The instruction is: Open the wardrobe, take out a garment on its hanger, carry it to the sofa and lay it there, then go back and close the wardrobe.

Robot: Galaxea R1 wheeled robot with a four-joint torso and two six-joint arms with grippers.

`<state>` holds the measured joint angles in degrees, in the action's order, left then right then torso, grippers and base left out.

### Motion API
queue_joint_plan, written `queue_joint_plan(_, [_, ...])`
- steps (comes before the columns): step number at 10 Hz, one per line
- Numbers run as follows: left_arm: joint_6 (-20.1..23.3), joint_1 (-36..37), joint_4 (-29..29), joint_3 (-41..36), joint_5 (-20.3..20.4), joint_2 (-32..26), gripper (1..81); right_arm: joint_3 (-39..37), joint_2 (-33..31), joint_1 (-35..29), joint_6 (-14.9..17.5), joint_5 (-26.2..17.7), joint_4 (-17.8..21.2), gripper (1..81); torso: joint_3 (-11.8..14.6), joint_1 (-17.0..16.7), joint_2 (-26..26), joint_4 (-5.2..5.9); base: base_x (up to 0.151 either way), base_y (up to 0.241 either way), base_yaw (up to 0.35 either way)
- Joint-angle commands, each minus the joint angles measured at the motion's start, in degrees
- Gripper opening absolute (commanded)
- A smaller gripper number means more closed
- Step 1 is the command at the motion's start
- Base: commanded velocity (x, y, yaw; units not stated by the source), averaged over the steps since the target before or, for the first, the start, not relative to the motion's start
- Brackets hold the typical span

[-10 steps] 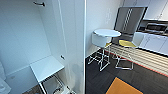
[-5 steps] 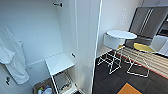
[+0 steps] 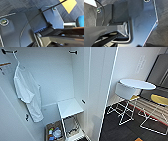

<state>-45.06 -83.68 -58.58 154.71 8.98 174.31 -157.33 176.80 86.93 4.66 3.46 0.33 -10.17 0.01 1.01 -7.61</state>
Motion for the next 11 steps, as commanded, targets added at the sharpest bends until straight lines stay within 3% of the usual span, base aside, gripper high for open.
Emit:
queue_joint_plan(1, [0.2, 1.6, -0.6, -0.2, -1.9, 0.4, 81.1, -0.1, 0.2, -1.8, 0.2, -3.3, 0.2, 81.1, 0.0, 0.0, 0.0, 0.00, 0.000, 0.000, 0.336])
queue_joint_plan(7, [0.7, 1.6, -0.5, -0.2, -1.9, 0.8, 81.1, -0.1, 0.1, -1.8, 0.2, -3.2, 0.3, 81.1, 0.0, 0.0, 0.0, 0.00, 0.000, 0.000, 0.308])
queue_joint_plan(11, [0.7, 1.6, -0.5, -0.2, -1.9, 0.7, 81.1, -0.1, 0.1, -1.8, 0.2, -3.2, 0.2, 81.1, 0.0, 0.0, 0.0, 0.00, 0.000, 0.000, 0.145])
